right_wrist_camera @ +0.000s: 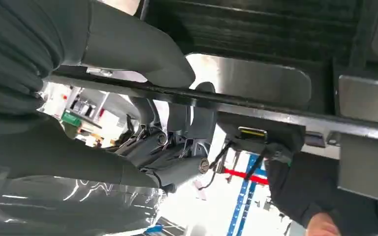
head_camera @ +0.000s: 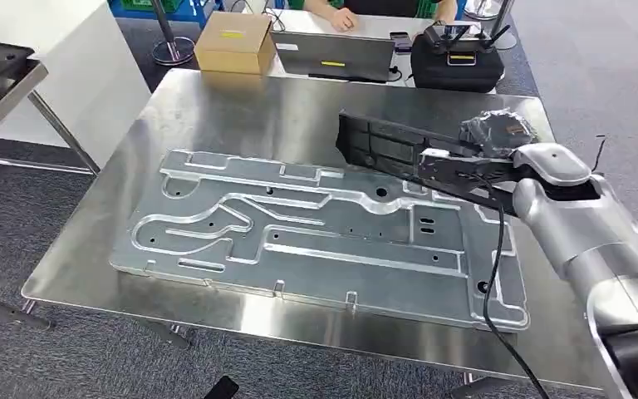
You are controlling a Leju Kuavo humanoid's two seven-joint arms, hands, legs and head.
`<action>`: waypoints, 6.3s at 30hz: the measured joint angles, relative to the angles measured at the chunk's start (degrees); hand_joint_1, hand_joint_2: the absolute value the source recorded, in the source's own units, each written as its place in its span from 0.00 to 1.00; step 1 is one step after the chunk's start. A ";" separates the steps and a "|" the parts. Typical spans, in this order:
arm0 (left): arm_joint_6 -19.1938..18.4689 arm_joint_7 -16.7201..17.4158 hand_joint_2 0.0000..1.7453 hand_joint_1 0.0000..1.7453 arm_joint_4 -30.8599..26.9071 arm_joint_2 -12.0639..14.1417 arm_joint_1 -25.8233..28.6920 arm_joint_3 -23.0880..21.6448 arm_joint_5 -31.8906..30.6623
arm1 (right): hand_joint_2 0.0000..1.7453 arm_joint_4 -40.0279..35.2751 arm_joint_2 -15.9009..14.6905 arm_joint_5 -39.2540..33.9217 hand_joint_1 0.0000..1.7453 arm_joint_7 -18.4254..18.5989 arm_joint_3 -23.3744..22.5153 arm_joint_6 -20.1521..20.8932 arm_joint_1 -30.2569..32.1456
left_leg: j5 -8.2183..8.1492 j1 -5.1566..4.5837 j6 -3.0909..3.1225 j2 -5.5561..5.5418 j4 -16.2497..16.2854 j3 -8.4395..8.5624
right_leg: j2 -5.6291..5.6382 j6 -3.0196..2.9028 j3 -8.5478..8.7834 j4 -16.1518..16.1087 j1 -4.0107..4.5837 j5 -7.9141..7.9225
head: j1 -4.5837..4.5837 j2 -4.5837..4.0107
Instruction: Take the parts from the cabinet and place them on the table.
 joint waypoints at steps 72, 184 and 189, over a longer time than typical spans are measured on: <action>-2.10 -3.37 0.00 0.00 0.00 -0.50 -0.30 3.89 2.10 | 0.00 -0.57 3.82 2.67 0.00 2.23 0.90 2.32 -3.13 | -0.18 -0.30 0.95 0.06 0.36 0.09 | 0.00 0.83 0.34 -0.07 -0.25 0.00 | 0.00 0.00; 0.55 -0.96 0.00 0.00 0.02 -3.76 -0.70 7.54 0.41 | 0.00 5.42 -1.18 -28.34 0.00 11.77 -10.90 -15.70 51.32 | -0.87 0.69 -0.07 0.13 1.18 0.35 | -1.53 0.72 3.99 -0.61 0.28 -3.03 | -0.26 0.02; 0.02 0.04 0.00 0.00 0.02 -3.32 -0.39 7.91 -1.36 | 0.00 8.05 -3.02 -38.30 0.00 19.42 -23.31 -17.86 65.73 | -0.48 0.68 -0.51 0.21 0.78 0.31 | -1.33 0.38 3.76 -0.51 0.28 -2.84 | -0.26 0.02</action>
